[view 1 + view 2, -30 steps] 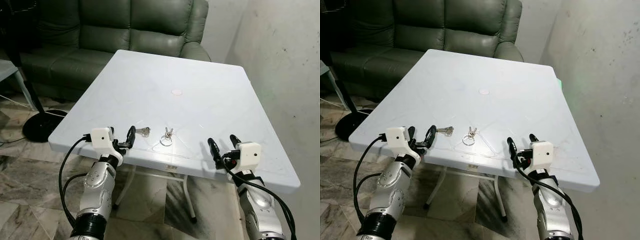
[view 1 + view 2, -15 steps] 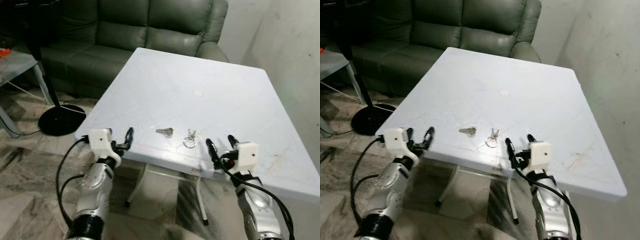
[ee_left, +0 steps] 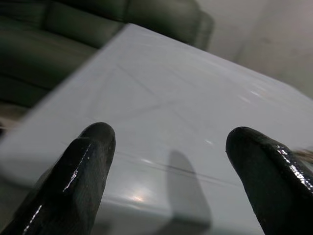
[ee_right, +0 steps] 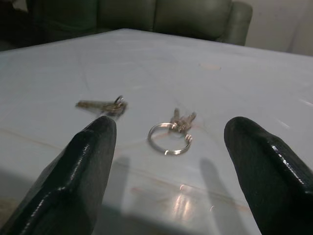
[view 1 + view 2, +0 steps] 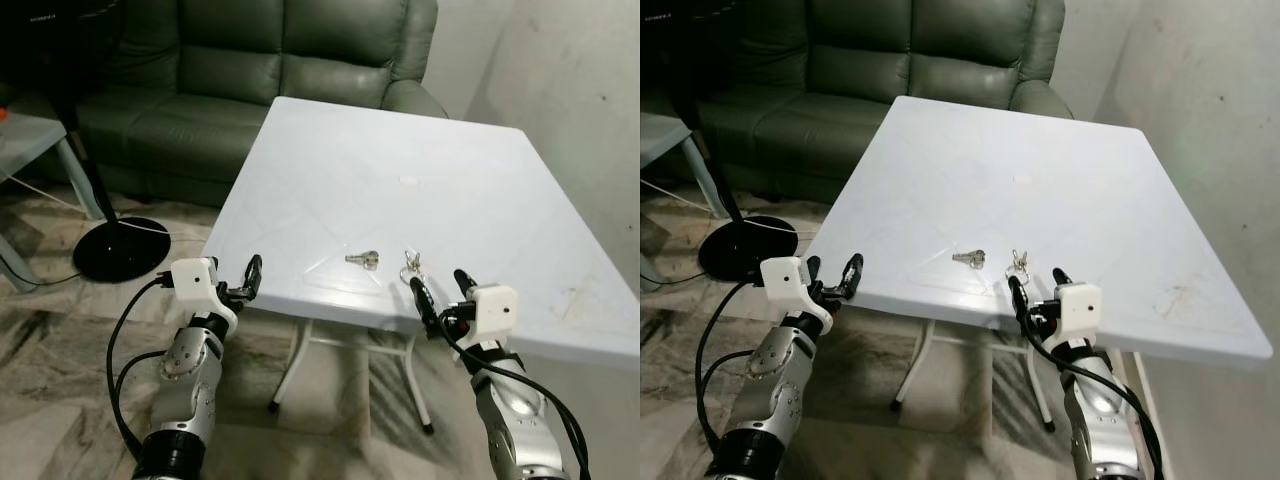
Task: Hang keys on a hook
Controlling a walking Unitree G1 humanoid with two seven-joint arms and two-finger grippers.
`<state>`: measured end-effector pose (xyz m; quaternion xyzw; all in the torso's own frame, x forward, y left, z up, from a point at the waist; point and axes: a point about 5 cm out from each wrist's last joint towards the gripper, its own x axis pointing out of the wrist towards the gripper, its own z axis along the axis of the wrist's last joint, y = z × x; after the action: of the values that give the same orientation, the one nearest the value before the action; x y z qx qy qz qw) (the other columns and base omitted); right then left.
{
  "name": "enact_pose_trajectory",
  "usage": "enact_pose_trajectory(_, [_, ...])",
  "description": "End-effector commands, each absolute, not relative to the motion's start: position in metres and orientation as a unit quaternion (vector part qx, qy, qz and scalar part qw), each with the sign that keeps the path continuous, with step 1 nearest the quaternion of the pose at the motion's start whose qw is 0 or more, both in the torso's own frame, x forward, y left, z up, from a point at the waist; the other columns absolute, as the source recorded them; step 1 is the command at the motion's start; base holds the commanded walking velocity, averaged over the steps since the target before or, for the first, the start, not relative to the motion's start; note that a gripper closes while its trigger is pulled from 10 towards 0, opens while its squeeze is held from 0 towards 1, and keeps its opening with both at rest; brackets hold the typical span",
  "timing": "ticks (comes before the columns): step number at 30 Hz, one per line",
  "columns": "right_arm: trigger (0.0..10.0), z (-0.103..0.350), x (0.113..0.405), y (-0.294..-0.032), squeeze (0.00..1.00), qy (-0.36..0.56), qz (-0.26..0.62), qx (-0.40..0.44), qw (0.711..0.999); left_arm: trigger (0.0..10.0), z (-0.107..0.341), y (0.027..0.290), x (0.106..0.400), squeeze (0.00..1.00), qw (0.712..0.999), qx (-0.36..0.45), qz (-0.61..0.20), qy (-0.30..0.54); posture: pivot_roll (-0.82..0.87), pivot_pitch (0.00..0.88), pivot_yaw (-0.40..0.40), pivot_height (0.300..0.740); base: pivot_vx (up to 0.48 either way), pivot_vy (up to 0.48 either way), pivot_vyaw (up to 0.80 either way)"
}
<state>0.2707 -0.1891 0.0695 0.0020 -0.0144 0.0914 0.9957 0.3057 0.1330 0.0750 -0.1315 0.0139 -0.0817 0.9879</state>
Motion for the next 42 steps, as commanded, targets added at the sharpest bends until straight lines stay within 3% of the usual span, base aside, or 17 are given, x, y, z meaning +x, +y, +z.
enact_pose_trajectory(1, [10.0,0.076,0.274,-0.189,0.00,-0.025,0.094,0.003,0.995,10.0,0.078,0.136,0.308,0.00,0.989,-0.124,-0.080,0.010,0.01,0.000,-0.100,0.740,0.000,0.000,0.00])
enact_pose_trajectory(34, [10.0,0.079,0.277,-0.186,0.00,-0.022,0.095,0.008,0.995,10.0,0.079,0.137,0.308,0.00,0.990,-0.119,-0.074,0.015,0.01,0.000,-0.100,0.740,0.000,0.000,0.00])
enact_pose_trajectory(42, [10.0,0.078,0.285,-0.177,0.00,-0.006,0.085,0.005,0.996,10.0,0.084,0.126,0.307,0.00,0.990,-0.084,-0.110,0.010,0.01,0.000,-0.101,0.740,0.000,0.000,0.00])
